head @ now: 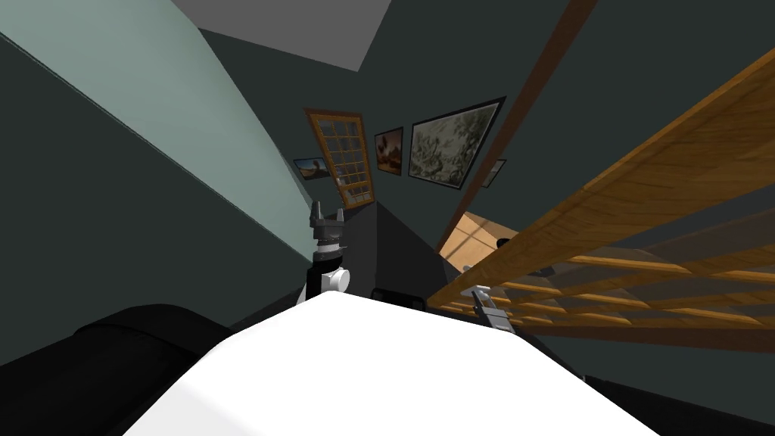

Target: Pull the door open

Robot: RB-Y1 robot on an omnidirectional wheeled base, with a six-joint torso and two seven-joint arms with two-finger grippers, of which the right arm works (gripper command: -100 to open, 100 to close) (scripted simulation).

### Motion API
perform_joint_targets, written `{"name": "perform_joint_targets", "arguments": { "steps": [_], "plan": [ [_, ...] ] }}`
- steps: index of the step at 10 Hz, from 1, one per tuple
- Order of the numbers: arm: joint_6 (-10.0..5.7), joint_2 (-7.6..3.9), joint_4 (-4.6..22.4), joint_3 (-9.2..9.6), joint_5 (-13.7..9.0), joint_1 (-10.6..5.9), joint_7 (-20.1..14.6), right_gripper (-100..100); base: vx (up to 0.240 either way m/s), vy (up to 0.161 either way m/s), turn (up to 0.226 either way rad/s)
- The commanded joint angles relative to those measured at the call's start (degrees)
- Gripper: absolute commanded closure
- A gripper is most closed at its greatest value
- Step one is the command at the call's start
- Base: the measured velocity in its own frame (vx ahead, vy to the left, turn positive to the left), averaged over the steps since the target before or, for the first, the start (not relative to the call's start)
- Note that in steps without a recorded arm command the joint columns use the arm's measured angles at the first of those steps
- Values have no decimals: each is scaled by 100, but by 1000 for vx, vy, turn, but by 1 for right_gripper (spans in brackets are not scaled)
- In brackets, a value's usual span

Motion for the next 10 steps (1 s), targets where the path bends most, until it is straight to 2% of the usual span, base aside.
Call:
{"name": "perform_joint_targets", "arguments": {
  "steps": [1,6,7,10],
  "plan": [
    [-95,-22,45,48,39,-10,-51,100,-193,-62,117],
    [-283,-100,196,170,139,-51,-184,100,-205,-65,137],
    [-223,-86,168,160,127,-43,-163,100,-100,-29,38],
    [-268,-93,268,199,164,-107,-220,100,-158,-45,135]
  ]
}}
